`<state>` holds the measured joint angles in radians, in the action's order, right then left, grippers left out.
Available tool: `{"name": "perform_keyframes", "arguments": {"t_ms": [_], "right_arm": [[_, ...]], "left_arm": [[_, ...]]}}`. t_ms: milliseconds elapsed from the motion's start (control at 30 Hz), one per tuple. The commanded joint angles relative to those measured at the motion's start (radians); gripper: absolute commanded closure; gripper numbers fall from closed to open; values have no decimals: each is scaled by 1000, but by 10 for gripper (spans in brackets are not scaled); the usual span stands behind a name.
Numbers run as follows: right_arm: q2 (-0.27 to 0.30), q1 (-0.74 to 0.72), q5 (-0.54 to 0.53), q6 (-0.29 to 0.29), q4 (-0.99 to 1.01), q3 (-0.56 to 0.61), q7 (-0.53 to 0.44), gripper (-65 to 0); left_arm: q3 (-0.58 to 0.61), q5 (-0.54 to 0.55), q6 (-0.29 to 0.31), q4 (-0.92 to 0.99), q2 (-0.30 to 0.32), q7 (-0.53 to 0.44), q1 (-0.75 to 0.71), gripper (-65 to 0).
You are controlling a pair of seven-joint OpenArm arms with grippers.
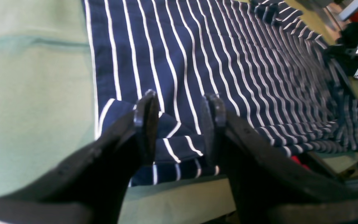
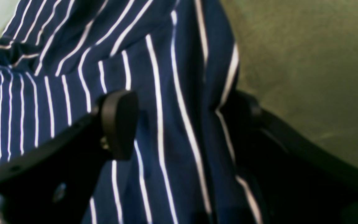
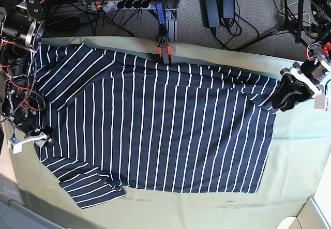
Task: Fold the T-shirt properly
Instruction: 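Move the left gripper along the shirt side toward the hem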
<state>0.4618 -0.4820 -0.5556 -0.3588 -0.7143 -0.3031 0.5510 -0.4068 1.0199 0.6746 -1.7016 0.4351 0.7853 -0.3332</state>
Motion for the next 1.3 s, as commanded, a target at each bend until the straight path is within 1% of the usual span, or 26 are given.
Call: {"name": "perform_keyframes", "arguments": {"t_ms": [0,167,333,567,667,733,867,933,1000,1100,1267], "right_arm": [[13,-25,-9,-76,-22,-1,3,-432],[11,-24,-9,-76,-23,-1,16,-432],[11,-24,-9,-76,-23,-1,34,-432],[11,-24,-13,-76,-23,-1,34,-432],[11,-24,-13,-76,-23,-1,34,-432],[11,-24,-13,-76,-23,-1,37,-432],[11,-24,-12,-76,-23,-1,37,-432],[11,-24,-12,-76,-23,-1,38,-432],[11,-24,-13,-76,-23,-2,45,-432],[12,-24,-13,-76,-23,-2,50,-432],[11,-24,-13,-76,-23,-2,52,-432]], "left_arm": [[-8,6,23,-14,17,-23,16,-260],[-7,-43,23,48,17,-24,110,-260],[16,-95,23,210,17,-35,250,-260],[122,-199,23,435,16,-124,469,-260],[185,-283,23,531,17,-177,567,-260],[232,-336,-8,615,16,-215,637,-260],[301,-388,-23,802,7,-256,764,-260],[314,-416,-45,897,-1,-277,814,-260],[315,-438,-60,986,-5,-308,853,-260],[315,-442,-62,1092,-6,-344,895,-260],[315,-441,-62,1156,-6,-355,909,-260]]}}
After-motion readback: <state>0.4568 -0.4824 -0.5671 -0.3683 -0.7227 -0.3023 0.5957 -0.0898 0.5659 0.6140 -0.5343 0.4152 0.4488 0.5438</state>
